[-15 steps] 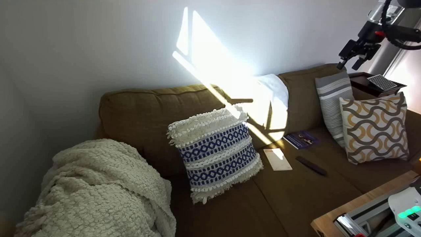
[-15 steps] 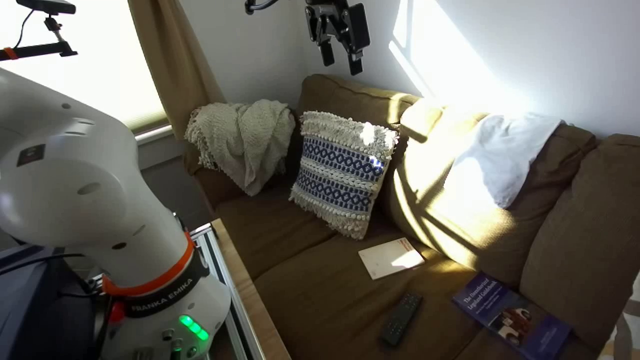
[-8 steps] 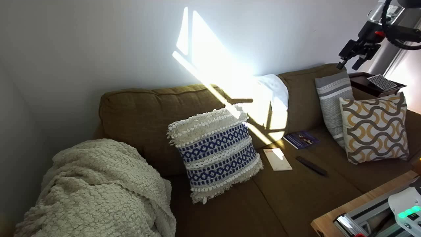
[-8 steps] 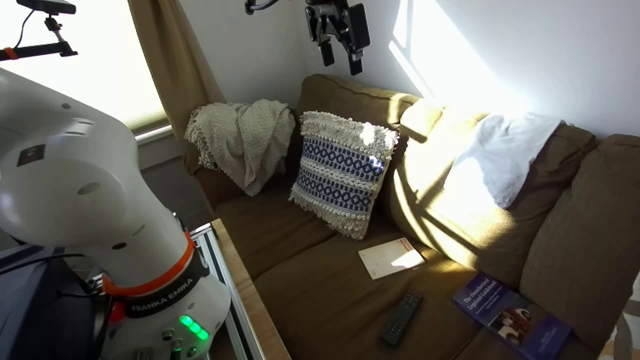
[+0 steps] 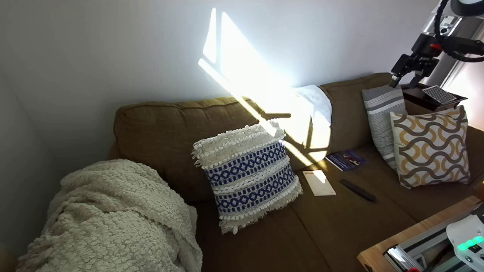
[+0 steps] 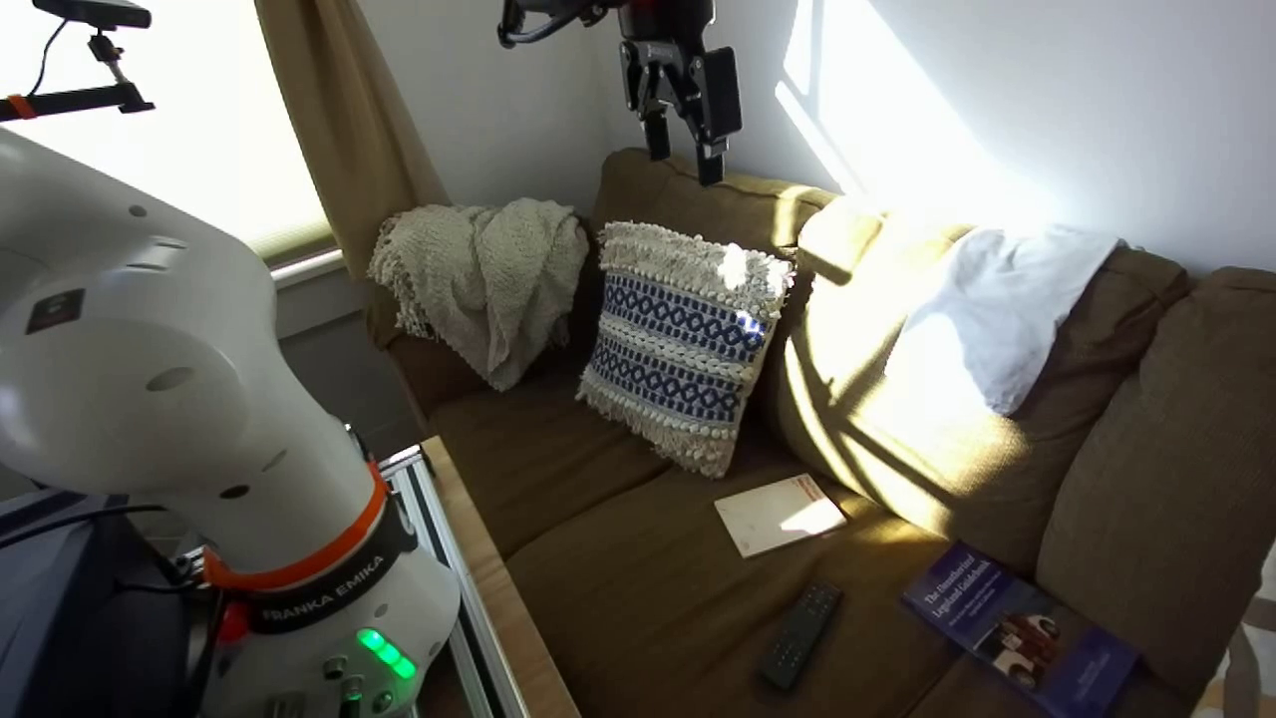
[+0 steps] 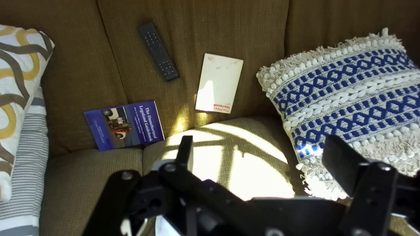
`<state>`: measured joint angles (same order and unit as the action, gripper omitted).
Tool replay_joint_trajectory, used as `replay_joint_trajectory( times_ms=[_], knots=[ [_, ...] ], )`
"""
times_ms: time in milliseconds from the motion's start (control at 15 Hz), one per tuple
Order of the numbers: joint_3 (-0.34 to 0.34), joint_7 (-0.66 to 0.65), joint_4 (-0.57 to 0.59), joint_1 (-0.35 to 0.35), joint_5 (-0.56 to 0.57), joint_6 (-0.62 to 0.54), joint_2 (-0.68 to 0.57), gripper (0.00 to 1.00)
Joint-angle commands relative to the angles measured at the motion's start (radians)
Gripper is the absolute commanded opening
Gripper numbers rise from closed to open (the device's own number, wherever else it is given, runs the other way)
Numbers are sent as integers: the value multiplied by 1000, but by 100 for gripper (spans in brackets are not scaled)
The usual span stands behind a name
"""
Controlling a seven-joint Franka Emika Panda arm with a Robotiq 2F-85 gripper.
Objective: Twist the remote control
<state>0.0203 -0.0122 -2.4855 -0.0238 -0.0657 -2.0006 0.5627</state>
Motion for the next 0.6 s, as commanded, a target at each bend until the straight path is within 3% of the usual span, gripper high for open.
replay_joint_trajectory(
  times_ms=[0,333,533],
  knots=[
    [39,43,-25,-12,1,16,-33,100],
    [63,126,-85,-26,38,-16,-57,100],
    [47,91,-58,-20,19,2,-56,100]
  ],
)
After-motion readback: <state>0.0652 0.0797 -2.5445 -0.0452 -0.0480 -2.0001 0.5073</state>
